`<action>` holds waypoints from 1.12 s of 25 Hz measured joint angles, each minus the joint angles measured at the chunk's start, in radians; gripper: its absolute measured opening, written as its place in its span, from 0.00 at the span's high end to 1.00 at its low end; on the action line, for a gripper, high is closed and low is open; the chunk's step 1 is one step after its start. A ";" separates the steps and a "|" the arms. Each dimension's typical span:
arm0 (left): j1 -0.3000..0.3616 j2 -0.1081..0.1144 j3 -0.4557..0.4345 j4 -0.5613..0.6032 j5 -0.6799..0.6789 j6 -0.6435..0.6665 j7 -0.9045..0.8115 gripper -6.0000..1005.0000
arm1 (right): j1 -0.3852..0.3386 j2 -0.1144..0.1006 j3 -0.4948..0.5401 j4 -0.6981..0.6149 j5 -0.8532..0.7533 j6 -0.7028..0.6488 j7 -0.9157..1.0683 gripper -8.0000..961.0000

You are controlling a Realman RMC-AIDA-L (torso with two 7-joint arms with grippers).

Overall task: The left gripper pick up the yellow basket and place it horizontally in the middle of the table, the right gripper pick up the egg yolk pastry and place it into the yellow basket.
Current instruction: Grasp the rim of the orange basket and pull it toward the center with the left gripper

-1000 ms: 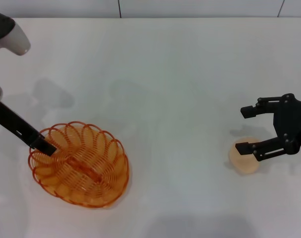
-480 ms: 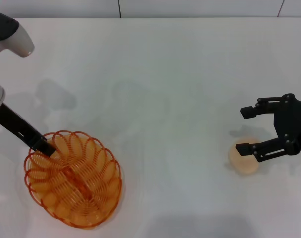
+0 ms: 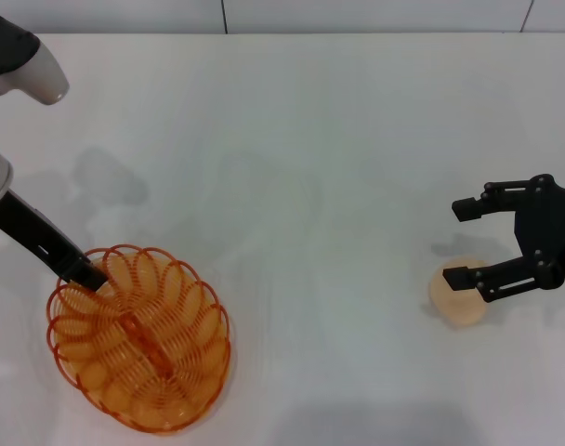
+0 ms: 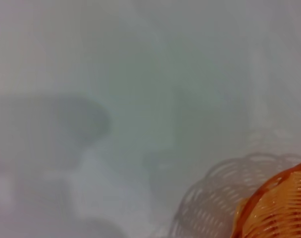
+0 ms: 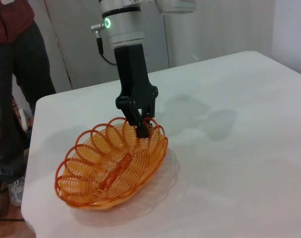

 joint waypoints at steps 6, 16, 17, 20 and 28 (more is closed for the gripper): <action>-0.004 0.000 0.000 0.000 0.000 0.008 0.012 0.88 | 0.001 0.000 0.000 0.000 0.000 0.000 0.000 0.09; -0.007 0.001 -0.058 0.023 -0.013 -0.005 0.013 0.89 | 0.001 0.000 0.000 0.001 -0.001 0.001 0.000 0.09; -0.005 0.001 -0.063 0.030 -0.024 -0.006 0.011 0.89 | 0.001 0.000 0.000 0.002 -0.001 0.001 0.000 0.09; 0.000 0.001 -0.072 0.044 -0.068 -0.008 -0.015 0.89 | 0.001 0.000 0.000 0.002 -0.001 0.001 0.000 0.09; -0.007 -0.012 -0.098 0.063 -0.097 -0.016 -0.111 0.90 | 0.003 0.000 -0.002 -0.003 -0.002 0.000 0.004 0.09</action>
